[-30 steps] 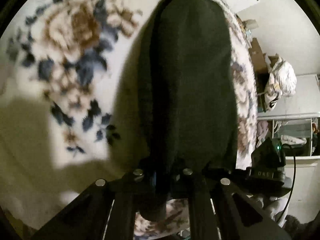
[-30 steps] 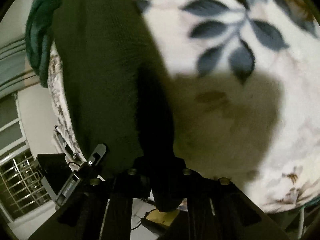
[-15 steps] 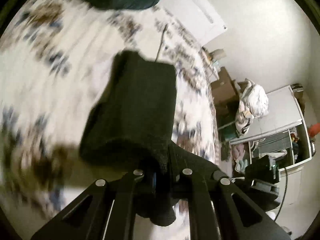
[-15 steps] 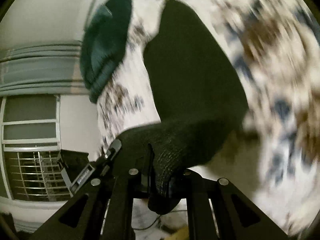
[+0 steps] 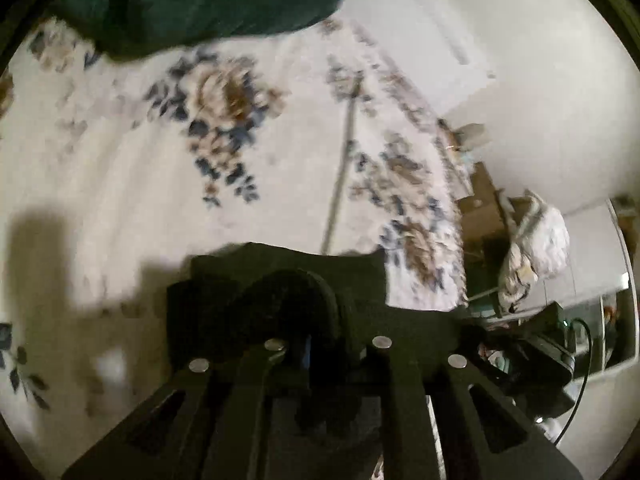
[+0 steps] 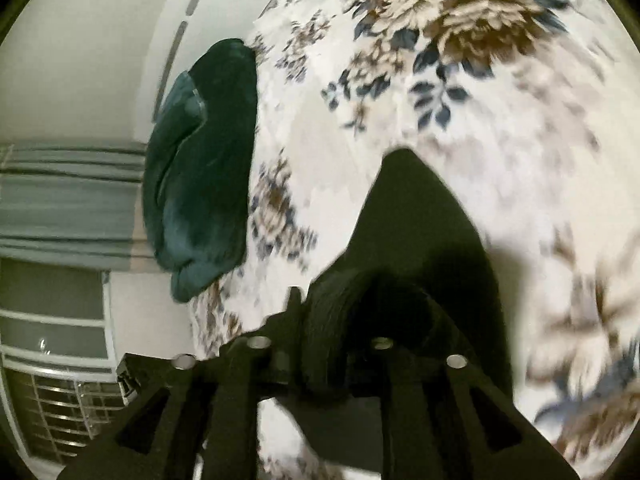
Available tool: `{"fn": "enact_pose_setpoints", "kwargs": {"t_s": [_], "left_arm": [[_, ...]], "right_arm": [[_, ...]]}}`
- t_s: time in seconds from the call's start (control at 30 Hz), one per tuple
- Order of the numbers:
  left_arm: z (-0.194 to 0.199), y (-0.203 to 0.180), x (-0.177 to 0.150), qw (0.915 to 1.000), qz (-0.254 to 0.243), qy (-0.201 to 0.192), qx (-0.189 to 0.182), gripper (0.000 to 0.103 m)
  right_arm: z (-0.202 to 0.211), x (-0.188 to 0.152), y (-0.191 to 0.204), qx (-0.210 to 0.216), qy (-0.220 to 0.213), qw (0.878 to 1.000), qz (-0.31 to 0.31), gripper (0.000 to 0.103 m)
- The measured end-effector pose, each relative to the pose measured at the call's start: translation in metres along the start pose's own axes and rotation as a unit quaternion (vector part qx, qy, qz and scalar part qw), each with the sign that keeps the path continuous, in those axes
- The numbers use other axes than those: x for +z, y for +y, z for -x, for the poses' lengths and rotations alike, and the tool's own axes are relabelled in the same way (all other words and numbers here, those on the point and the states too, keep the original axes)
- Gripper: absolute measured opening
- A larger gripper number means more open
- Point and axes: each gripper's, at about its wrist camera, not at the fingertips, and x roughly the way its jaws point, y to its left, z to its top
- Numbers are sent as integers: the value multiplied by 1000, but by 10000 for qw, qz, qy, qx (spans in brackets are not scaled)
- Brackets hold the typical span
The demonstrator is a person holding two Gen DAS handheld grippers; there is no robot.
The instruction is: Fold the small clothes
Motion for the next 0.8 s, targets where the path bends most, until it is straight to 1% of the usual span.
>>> {"fn": "enact_pose_setpoints", "kwargs": {"t_s": [0.03, 0.07, 0.1, 0.13, 0.2, 0.23, 0.3, 0.33, 0.37, 0.4, 0.47, 0.5, 0.57, 0.6, 0.63, 0.67, 0.7, 0.73, 0.77, 0.8], "left_arm": [[-4, 6, 1, 9999, 100, 77, -27, 12], [-4, 9, -1, 9999, 124, 86, -53, 12], [-3, 14, -5, 9999, 108, 70, -80, 18], [-3, 19, -8, 9999, 116, 62, -111, 24], [-1, 30, -12, 9990, 249, 85, -351, 50], [-1, 36, -13, 9987, 337, 102, -376, 54], [6, 47, -14, 9971, 553, 30, -517, 55], [10, 50, -14, 9972, 566, -40, -477, 55], [16, 50, -14, 9978, 509, -151, -392, 55], [22, 47, -12, 9987, 333, -290, -257, 55], [22, 37, -11, 9989, -152, -400, 172, 57], [14, 30, -8, 9973, -484, -364, 420, 57], [-10, 18, -4, 9903, -1051, -112, 899, 57], [-27, 12, -2, 9847, -1356, 59, 1096, 57], [-41, 8, -1, 9787, -1577, 168, 1306, 57], [-53, 4, 1, 9726, -1759, 251, 1501, 56], [-66, 1, 5, 9681, -1866, 270, 1650, 55], [-70, 1, 10, 9660, -1846, 214, 1796, 55], [-73, 2, 18, 9652, -1753, 104, 1937, 55], [-74, 6, 29, 9686, -1525, -15, 1962, 55]], "right_arm": [[-2, 7, 0, -78, -39, 9999, 52, 48], [-2, 9, -1, -172, -85, 9997, 164, 53], [1, 10, -1, -228, -105, 9991, 327, 60], [3, 6, -6, -299, -84, 9985, 449, 62], [2, -1, -15, -612, 2, 9958, 686, 62], [-1, -8, -21, -704, 89, 9944, 781, 62], [-11, -18, -29, -992, 244, 9898, 992, 62], [-17, -20, -31, -1152, 281, 9866, 1124, 62], [-22, -24, -33, -1241, 298, 9841, 1240, 62], [-28, -24, -33, -1312, 298, 9816, 1356, 62], [-39, -22, -33, -1388, 305, 9788, 1475, 62], [-42, -21, -33, -1415, 292, 9776, 1529, 62], [-53, -18, -28, -1646, 237, 9704, 1753, 62], [-59, -15, -26, -1778, 234, 9661, 1859, 59], [-62, -15, -25, -1869, 234, 9632, 1919, 37], [-66, -13, -22, -2018, 220, 9584, 2008, 22], [-69, -11, -21, -2088, 225, 9559, 2051, 10], [-68, -9, -20, -2150, 122, 9552, 2030, 8], [-64, -7, -18, -2225, -85, 9540, 2005, 7], [-58, -4, -17, -2315, -326, 9519, 1981, 7]]}}
